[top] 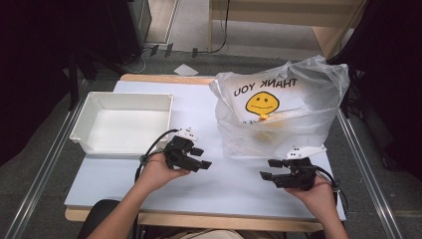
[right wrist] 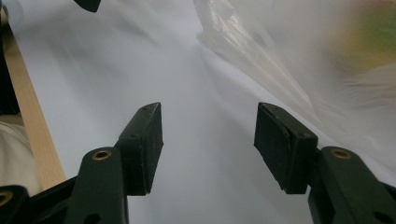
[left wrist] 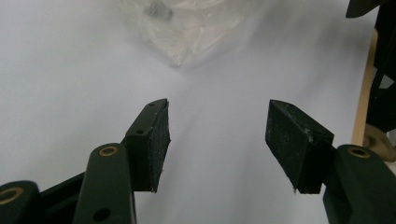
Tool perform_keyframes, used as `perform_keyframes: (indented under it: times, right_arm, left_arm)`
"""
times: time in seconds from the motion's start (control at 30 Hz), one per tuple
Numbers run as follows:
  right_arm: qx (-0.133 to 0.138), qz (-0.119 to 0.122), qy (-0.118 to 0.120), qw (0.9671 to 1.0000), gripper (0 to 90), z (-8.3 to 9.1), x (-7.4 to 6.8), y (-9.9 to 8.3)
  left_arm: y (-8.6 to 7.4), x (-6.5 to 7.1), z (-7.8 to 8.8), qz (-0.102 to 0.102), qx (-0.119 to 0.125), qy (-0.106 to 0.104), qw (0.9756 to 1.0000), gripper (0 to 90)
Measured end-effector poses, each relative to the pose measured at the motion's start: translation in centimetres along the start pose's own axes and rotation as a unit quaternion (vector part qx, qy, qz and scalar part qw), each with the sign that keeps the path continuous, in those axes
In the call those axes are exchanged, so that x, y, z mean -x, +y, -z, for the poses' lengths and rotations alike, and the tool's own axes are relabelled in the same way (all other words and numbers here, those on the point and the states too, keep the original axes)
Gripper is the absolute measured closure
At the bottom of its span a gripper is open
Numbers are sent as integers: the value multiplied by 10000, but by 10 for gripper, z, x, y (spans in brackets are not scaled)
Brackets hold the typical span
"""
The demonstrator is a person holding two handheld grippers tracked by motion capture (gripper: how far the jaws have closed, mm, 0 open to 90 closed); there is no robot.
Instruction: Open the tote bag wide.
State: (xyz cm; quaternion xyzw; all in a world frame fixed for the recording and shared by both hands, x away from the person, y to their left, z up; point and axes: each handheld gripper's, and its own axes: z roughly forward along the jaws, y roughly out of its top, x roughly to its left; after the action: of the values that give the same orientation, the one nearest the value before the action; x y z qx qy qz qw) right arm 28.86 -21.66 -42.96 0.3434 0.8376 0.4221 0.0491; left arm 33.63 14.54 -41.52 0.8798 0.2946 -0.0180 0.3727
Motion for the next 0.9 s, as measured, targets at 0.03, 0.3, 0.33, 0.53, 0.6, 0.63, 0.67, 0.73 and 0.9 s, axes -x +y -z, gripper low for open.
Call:
perform_keyframes:
  times: [0.03, 0.3, 0.33, 0.53, 0.6, 0.63, 0.67, 0.73, 0.9]
  right_arm:
    - [23, 24, -10, 10000, 435, 1, 0, 1]
    - [63, -90, -56, 9999, 461, 12, -3, 8]
    - [138, -91, -69, 9998, 473, 18, -4, 13]
    - [289, -56, -49, 9996, 497, 33, -7, 26]
    - [298, -33, -67, 9995, 500, 39, -9, 30]
    - [309, -46, -67, 9995, 501, 44, -10, 33]
    - [325, -32, -65, 9994, 508, 51, -11, 37]
    - [292, -14, -102, 9995, 512, 57, -12, 42]
    - [278, -6, -152, 9995, 533, 75, -13, 56]
  left_arm:
    - [1, 0, 2, 5, 28, -24, 10000, 415]
    - [16, 8, 18, -102, 119, 27, 9999, 487]
    - [21, 12, 25, -231, 200, -5, 9995, 559]
    - [36, 16, 39, -226, 274, -147, 9993, 604]
    - [41, 17, 45, -215, 271, -150, 9993, 595]
    - [43, 17, 48, -216, 235, -142, 9994, 586]
    - [49, 18, 54, -172, 256, -188, 9993, 583]
    - [54, 19, 60, -155, 298, -265, 9991, 585]
    - [68, 26, 75, -224, 366, -298, 9986, 595]
